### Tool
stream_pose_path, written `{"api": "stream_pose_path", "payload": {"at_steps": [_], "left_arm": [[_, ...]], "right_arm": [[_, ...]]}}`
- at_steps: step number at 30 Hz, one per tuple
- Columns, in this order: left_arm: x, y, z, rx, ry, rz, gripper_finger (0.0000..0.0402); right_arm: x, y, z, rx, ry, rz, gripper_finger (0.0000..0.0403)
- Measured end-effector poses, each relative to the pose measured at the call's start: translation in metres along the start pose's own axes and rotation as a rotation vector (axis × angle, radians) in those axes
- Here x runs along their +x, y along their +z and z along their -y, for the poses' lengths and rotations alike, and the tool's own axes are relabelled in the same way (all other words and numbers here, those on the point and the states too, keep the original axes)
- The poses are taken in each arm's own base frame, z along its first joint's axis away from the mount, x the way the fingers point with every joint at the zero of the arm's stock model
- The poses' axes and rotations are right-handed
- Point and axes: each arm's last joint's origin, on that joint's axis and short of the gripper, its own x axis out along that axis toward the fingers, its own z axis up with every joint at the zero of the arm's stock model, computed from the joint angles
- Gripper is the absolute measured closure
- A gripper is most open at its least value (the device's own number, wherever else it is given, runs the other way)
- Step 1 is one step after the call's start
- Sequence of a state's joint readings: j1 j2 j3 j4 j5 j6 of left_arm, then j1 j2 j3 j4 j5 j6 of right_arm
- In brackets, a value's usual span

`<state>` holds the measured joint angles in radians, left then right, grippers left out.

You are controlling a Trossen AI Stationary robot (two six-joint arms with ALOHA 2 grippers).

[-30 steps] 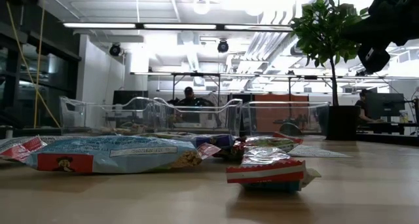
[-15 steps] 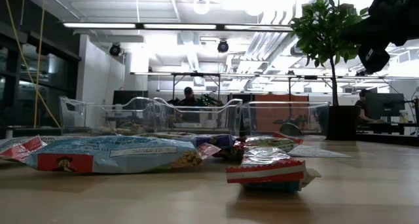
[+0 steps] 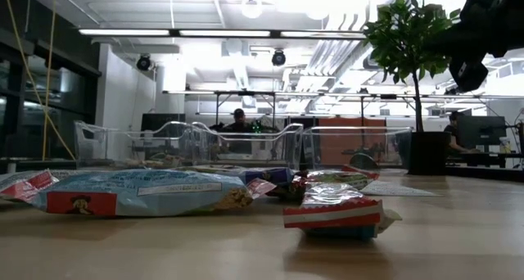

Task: Pick and place Granola Bars by type
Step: Put the yellow granola bar into the left transparent bin

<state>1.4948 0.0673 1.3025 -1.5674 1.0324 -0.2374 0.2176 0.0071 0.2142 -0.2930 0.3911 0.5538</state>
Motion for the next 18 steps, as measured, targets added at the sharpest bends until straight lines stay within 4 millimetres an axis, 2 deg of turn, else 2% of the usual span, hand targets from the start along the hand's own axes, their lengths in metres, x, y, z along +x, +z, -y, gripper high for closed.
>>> {"api": "stream_pose_path", "payload": {"at_steps": [3,6,10,13,18], "left_arm": [[0.0,0.0,-0.002,0.018,0.054,0.009,0.04],[0.001,0.002,-0.009,0.041,0.204,0.033,0.0401],[0.002,0.008,-0.03,0.004,0.294,-0.021,0.0401],[0.007,0.013,-0.044,0.041,0.318,-0.089,0.0401],[0.029,0.022,-0.073,-0.018,0.299,-0.229,0.0401]], "right_arm": [[0.0,0.0,0.0,-0.008,-0.011,0.004,0.0403],[0.0,0.0,0.001,-0.018,-0.014,0.006,0.0403],[0.0,0.0,0.0,-0.018,-0.014,0.007,0.0403],[0.0,0.0,0.0,-0.019,-0.013,0.008,0.0403],[0.0,0.0,0.001,-0.021,-0.023,0.008,0.0403]]}}
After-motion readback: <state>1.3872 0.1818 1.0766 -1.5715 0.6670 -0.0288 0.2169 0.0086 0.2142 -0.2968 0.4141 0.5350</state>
